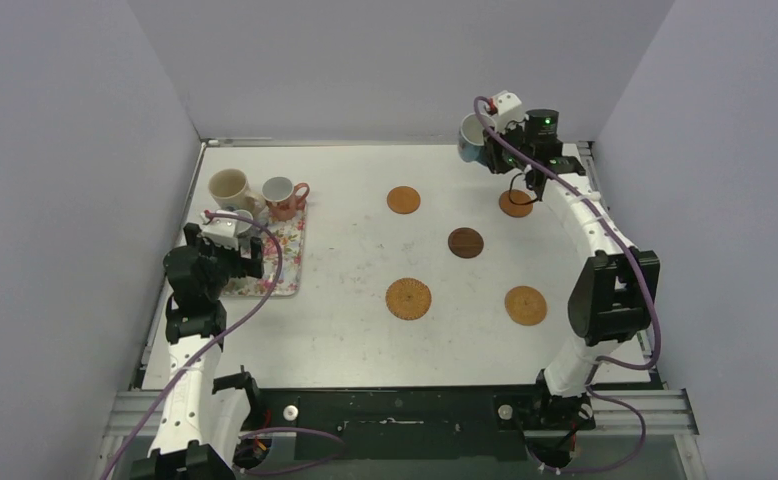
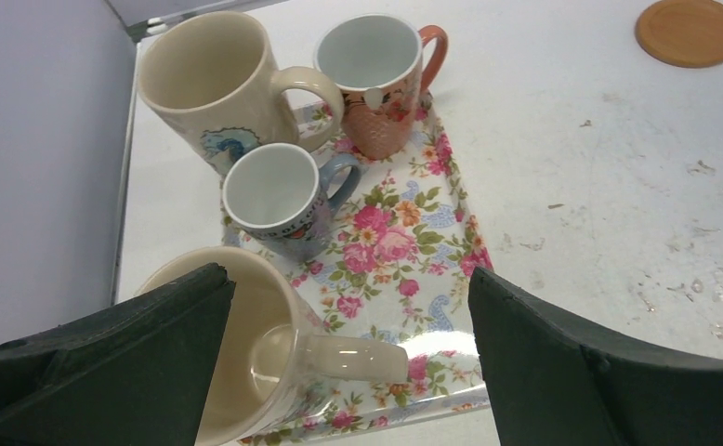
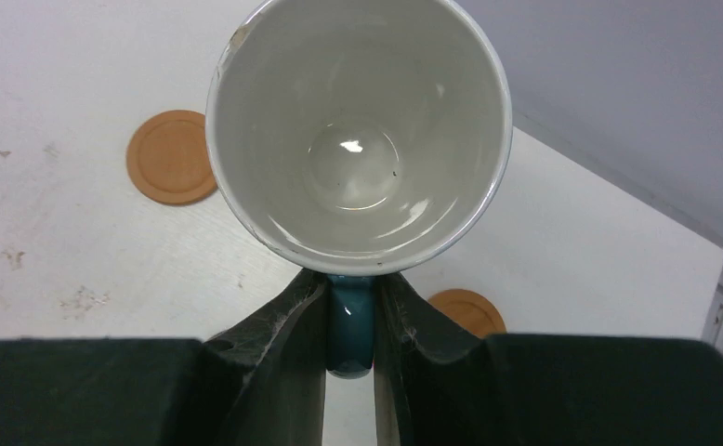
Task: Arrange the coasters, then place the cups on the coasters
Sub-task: Place the cup on the coaster.
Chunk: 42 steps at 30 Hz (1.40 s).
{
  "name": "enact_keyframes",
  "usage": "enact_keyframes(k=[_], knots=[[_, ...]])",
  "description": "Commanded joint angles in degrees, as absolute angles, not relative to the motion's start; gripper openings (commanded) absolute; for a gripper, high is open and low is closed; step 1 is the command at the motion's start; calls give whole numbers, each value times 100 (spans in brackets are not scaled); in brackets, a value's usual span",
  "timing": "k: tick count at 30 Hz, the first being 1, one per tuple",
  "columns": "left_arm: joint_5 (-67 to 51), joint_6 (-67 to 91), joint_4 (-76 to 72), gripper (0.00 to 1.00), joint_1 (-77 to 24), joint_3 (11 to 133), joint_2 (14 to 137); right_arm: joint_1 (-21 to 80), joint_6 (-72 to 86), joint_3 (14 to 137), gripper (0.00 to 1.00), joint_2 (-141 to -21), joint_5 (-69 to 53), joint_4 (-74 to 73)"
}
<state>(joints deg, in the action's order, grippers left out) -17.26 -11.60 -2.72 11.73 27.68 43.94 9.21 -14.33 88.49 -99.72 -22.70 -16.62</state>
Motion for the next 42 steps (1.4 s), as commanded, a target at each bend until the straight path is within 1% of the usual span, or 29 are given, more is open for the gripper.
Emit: enact_keyframes(k=[1, 4, 8, 17, 24, 29, 42], knots=[[-2457, -1369, -157, 97, 1195, 2880, 4247, 428, -1413, 8744, 0, -9570, -2654, -1206], [-2430, -1359, -36, 97, 1195, 2872, 4186, 190, -1427, 8737, 0, -9629, -2624, -1293], [-2273, -1309, -275, 97, 1195, 2631, 3956, 13, -1526, 8619, 0, -9658, -2488, -1351], [-2380, -1375, -307, 97, 1195, 2441, 3884, -454, -1518, 7846, 0, -9488, -2460, -908], [-2388, -1456, -255, 97, 1195, 2400, 3850, -758, -1450, 7645, 0, -9666, -2450, -683], [-2365, -1471, -301, 97, 1196, 2373, 3883, -943, -1429, 7661, 0, -9870, -2547, -627], [-2347, -1511, -375, 97, 1195, 2312, 3928, -919, -1405, 7900, 0, -10379, -2722, -799]])
